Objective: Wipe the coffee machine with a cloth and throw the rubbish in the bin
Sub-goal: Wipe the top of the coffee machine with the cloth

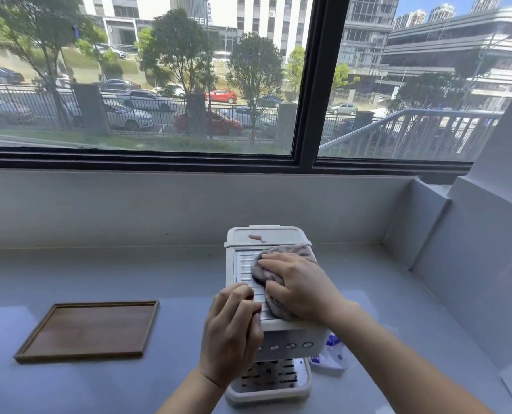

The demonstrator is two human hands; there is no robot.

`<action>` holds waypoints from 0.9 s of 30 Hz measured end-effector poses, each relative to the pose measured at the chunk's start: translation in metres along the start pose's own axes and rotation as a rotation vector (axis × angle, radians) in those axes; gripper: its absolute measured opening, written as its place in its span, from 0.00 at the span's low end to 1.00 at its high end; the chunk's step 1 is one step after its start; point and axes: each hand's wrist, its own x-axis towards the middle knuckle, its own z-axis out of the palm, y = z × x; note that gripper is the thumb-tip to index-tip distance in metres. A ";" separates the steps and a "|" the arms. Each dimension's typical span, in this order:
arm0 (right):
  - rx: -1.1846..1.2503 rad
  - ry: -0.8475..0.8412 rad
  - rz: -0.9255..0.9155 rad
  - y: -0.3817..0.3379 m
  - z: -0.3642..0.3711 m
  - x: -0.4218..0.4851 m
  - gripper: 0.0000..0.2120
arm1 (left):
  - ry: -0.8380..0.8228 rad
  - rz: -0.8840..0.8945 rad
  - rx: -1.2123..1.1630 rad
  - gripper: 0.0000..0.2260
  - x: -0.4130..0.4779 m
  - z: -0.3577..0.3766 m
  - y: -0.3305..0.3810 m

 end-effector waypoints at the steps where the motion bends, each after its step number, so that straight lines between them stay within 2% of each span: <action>1: -0.023 0.032 0.024 0.005 -0.003 -0.006 0.21 | 0.001 0.007 0.001 0.07 0.000 0.000 0.000; 3: -0.071 0.121 0.111 0.014 -0.007 -0.012 0.18 | 0.010 0.031 -0.003 0.07 0.000 0.000 0.000; 6: -0.087 0.151 0.194 0.012 -0.006 0.006 0.13 | 0.024 0.034 0.040 0.06 0.002 0.002 0.000; 11: 0.025 0.019 -0.020 0.011 -0.004 0.006 0.20 | 0.009 0.084 0.057 0.05 0.001 0.000 -0.003; 15: -0.056 0.048 0.066 0.016 -0.010 0.026 0.17 | 0.039 0.077 0.057 0.06 0.004 0.002 -0.001; 19: 0.050 -0.028 -0.072 -0.011 0.004 0.029 0.19 | 0.024 0.074 0.023 0.08 0.003 -0.001 0.000; 21: 0.127 -0.083 -0.047 -0.009 -0.001 0.022 0.22 | 0.007 0.009 -0.014 0.06 0.005 -0.004 0.004; 23: 0.187 -0.082 0.020 -0.002 -0.012 0.016 0.29 | 0.009 -0.156 -0.090 0.04 0.011 -0.008 0.011; 25: 0.164 0.009 0.096 0.005 -0.018 0.007 0.34 | -0.009 -0.295 -0.182 0.12 0.026 -0.015 0.017; 27: 0.135 0.066 0.223 0.010 -0.017 -0.005 0.33 | -0.102 -0.316 -0.113 0.20 0.050 -0.019 0.023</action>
